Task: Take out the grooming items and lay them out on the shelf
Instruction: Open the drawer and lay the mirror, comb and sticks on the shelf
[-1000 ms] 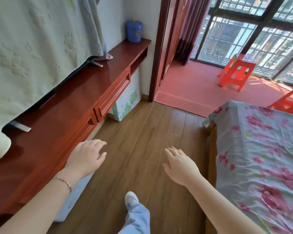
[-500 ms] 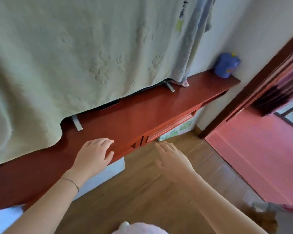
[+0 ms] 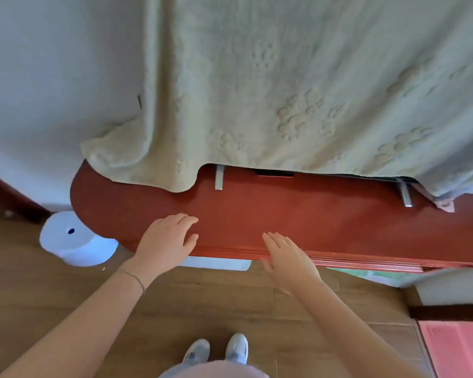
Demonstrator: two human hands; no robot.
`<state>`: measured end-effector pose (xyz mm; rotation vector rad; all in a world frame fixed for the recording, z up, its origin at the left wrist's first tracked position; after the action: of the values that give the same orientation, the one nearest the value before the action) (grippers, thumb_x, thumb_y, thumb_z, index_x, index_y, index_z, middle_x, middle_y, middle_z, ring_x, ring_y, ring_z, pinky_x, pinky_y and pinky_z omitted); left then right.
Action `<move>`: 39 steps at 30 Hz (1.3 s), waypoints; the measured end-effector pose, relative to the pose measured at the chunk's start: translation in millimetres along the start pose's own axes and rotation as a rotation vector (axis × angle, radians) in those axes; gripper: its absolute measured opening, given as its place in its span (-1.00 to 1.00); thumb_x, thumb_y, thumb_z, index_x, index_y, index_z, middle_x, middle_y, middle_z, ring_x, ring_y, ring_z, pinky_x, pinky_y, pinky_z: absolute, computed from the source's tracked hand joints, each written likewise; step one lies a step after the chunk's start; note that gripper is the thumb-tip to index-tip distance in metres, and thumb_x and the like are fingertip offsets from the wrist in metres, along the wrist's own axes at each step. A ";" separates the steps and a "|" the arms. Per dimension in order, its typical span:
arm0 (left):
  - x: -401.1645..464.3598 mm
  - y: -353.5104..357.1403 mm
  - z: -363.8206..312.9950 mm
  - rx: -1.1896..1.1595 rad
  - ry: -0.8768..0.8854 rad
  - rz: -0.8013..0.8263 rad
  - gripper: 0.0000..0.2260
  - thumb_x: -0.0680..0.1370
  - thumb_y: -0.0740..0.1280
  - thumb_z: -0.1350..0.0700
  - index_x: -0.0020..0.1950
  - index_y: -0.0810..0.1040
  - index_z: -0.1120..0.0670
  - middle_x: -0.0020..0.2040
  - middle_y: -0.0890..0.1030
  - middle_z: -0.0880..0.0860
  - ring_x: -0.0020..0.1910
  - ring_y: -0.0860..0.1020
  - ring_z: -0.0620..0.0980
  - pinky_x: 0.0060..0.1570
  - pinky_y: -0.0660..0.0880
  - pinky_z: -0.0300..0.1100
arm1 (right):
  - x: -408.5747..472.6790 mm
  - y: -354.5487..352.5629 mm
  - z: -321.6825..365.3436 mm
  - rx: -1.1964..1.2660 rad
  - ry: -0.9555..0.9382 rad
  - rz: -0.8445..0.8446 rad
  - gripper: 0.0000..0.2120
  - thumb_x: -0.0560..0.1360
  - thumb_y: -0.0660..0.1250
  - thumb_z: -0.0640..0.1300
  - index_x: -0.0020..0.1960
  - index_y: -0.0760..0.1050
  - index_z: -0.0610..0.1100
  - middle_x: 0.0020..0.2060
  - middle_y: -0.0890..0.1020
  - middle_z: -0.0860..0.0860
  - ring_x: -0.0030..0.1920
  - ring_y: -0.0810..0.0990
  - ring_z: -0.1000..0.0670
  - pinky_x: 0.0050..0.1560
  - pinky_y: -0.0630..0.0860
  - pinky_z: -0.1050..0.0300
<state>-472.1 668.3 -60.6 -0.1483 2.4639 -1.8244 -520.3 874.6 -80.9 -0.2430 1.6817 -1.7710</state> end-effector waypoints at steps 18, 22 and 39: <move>-90.4 236.9 85.8 -1.815 -1.549 -0.079 -0.58 0.66 -0.04 0.00 0.39 0.32 0.21 0.32 0.44 0.17 0.28 0.42 0.09 0.29 0.33 -0.05 | 39.2 233.3 -54.9 1.939 1.153 0.193 -0.84 0.61 0.07 -0.18 0.12 0.37 -0.18 0.11 0.50 -0.19 0.13 0.47 -0.15 0.21 0.38 0.02; -60.8 257.8 91.3 -1.993 -1.579 -0.214 -0.54 0.65 -0.07 -0.02 0.47 0.18 0.21 0.43 0.32 0.19 0.38 0.33 0.13 0.36 0.25 0.01 | 63.4 253.0 -60.9 2.147 1.210 0.006 -0.77 0.53 -0.03 -0.32 -0.19 0.36 -0.18 -0.04 0.53 -0.18 -0.10 0.55 -0.11 -0.14 0.53 0.07; -97.5 258.6 78.5 -2.069 -1.628 -0.330 -0.70 0.65 -0.03 0.14 -0.07 0.40 0.26 0.29 0.45 0.21 0.35 0.37 0.15 0.37 0.27 0.03 | 18.4 267.6 -49.1 2.200 1.290 -0.099 -0.74 0.45 -0.02 -0.43 -0.29 0.36 -0.22 -0.31 0.51 -0.14 -0.20 0.52 -0.10 0.10 0.48 0.05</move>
<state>-375.2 680.4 -330.7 -1.2506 1.5749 1.2467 -471.5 919.8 -345.4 1.9526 -0.7508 -2.7665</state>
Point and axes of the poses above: each hand's wrist, its own x-axis towards the middle knuckle, its own y-axis out of the palm, z = x × y, the point moved 10 cm from there along x, towards the middle knuckle
